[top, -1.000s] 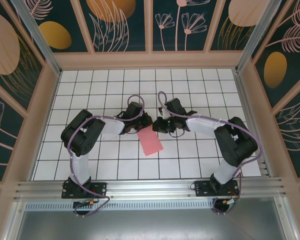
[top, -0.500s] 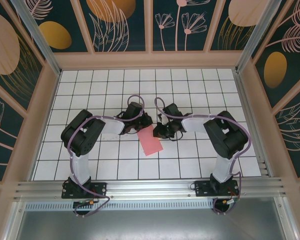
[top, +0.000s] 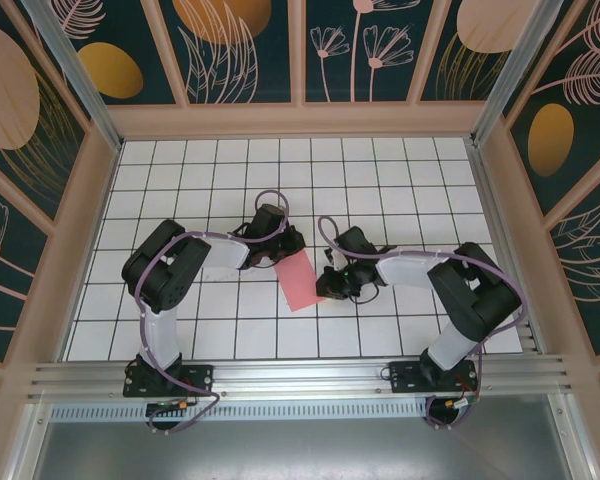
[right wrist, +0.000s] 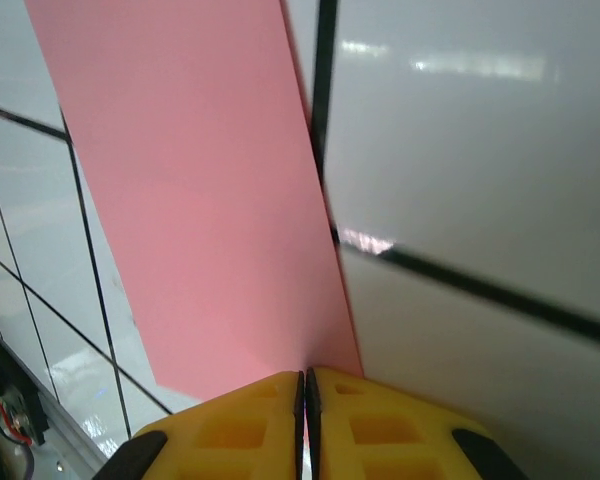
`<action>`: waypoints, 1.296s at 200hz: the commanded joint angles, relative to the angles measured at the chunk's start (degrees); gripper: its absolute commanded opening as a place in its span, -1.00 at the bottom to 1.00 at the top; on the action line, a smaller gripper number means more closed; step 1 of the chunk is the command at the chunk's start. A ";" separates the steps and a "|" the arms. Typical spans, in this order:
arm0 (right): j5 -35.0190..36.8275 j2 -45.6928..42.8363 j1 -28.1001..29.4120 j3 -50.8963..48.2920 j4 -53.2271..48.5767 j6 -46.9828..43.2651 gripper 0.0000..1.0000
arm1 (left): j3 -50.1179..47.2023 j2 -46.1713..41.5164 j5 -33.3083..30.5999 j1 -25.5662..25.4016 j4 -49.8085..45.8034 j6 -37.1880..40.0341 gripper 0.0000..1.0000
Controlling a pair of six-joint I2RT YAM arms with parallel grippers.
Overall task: Fold a paper plane with a square sheet of paper (pick it up from the middle)
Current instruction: First fold in half a square sheet of paper at the center of the table.
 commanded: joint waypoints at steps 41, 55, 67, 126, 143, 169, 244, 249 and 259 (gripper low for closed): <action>3.91 -6.04 0.36 3.58 -10.93 -0.33 -0.70 | -2.22 2.81 -2.19 -0.21 -5.62 0.83 -0.80; 4.01 -6.23 -0.50 5.99 -8.17 -0.08 -0.68 | -2.02 2.03 -1.55 -0.27 -5.65 1.22 -0.79; 3.79 -4.80 -0.95 7.68 -5.72 0.28 -0.68 | -1.49 1.04 -1.08 -0.23 -6.00 1.52 -0.79; 3.52 4.35 -1.40 11.23 -2.72 -2.00 -0.71 | 0.64 -1.50 -0.37 -0.21 -7.60 3.23 -0.76; 2.69 6.52 -1.49 10.56 -2.12 -2.44 -0.72 | 1.53 -1.97 1.07 -0.22 -7.50 4.28 -0.73; 3.13 8.95 -1.75 9.19 -1.79 -2.77 -0.73 | 3.58 -3.08 3.79 -0.36 -5.80 4.69 -0.67; 4.38 11.28 -1.76 7.18 -2.01 -2.26 -0.75 | 4.73 -2.07 0.29 -3.59 -11.45 6.24 -0.65; 4.45 11.40 -1.80 7.14 -2.06 -2.18 -0.75 | 4.81 -1.91 -0.45 -3.51 -12.24 6.48 -0.65; 4.38 11.57 -1.78 7.00 -2.18 -2.17 -0.75 | 5.28 -1.75 -1.91 -3.53 -14.13 7.24 -0.66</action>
